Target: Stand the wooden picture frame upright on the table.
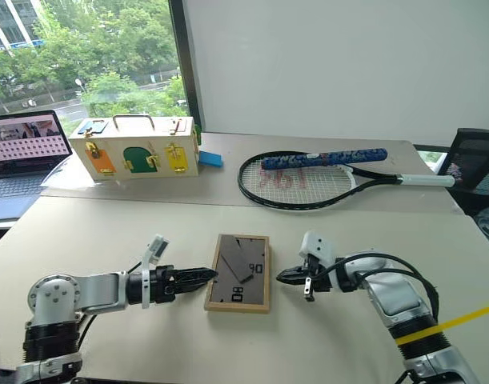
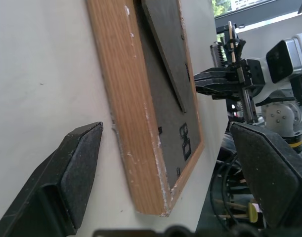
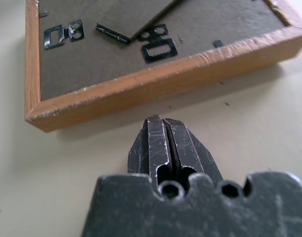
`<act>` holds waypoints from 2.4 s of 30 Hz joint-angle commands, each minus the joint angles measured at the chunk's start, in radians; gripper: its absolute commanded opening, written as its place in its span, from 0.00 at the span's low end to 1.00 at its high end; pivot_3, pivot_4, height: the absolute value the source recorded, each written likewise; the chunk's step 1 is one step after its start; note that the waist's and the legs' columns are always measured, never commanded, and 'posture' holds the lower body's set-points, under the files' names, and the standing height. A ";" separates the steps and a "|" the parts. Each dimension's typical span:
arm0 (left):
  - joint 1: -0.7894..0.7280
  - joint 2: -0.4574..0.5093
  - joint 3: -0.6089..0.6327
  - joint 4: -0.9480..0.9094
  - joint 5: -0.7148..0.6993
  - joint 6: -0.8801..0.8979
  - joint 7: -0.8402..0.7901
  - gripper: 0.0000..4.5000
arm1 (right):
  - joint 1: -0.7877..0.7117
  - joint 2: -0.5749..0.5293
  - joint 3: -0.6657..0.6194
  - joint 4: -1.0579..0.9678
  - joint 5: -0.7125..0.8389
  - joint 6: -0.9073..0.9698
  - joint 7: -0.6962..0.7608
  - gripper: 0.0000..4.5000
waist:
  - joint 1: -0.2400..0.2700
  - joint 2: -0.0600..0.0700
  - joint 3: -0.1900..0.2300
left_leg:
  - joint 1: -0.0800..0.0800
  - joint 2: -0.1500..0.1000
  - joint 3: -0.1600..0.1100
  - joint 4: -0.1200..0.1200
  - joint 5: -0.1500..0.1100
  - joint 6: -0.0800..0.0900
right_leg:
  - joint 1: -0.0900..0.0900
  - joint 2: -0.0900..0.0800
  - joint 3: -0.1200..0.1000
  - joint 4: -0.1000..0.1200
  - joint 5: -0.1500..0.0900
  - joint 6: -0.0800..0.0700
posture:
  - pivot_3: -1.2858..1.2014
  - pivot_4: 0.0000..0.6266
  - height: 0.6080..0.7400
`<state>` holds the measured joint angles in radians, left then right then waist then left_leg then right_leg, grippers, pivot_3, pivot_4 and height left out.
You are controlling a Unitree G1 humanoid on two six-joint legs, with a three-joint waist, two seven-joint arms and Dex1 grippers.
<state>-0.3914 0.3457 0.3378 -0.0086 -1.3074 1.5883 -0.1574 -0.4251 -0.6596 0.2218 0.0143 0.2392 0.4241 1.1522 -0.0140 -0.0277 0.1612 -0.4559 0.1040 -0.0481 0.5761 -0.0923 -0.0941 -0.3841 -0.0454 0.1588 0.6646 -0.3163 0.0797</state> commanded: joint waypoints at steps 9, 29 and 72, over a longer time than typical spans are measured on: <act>-0.010 -0.039 -0.090 0.059 -0.087 0.026 0.101 0.99 | -0.039 0.047 0.002 -0.034 0.003 0.030 -0.028 0.00 | 0.006 0.001 -0.001 | 0.000 0.000 -0.002 0.000 0.000 -0.001 | 0.001 0.000 -0.002 0.000 0.000 0.000 | 0.52 0.24 0.99; -0.024 0.152 -0.049 -0.073 -0.060 -0.082 -0.091 0.25 | -0.079 -0.045 -0.199 -0.103 0.184 0.216 -0.001 0.00 | -0.005 0.001 0.000 | -0.003 0.000 -0.003 -0.002 0.001 -0.002 | -0.003 0.000 -0.003 0.000 0.000 0.000 | 0.52 0.24 0.99; -0.263 0.209 -0.188 0.185 0.196 -0.042 -0.627 0.25 | -0.141 0.017 -0.154 -0.368 0.473 0.316 0.091 0.99 | -0.006 0.000 0.003 | -0.005 0.000 -0.005 -0.004 0.001 -0.002 | -0.005 0.000 -0.007 0.000 -0.001 -0.002 | 0.52 0.24 0.99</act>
<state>-0.6216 0.5601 0.1069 0.1787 -1.0950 1.5298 -0.7766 -0.5743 -0.6259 0.0880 -0.3353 0.7116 0.7914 1.2244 -0.0196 -0.0273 0.1643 -0.4613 0.1042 -0.0533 0.5719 -0.0912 -0.0957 -0.3889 -0.0451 0.1520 0.6648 -0.3176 0.0775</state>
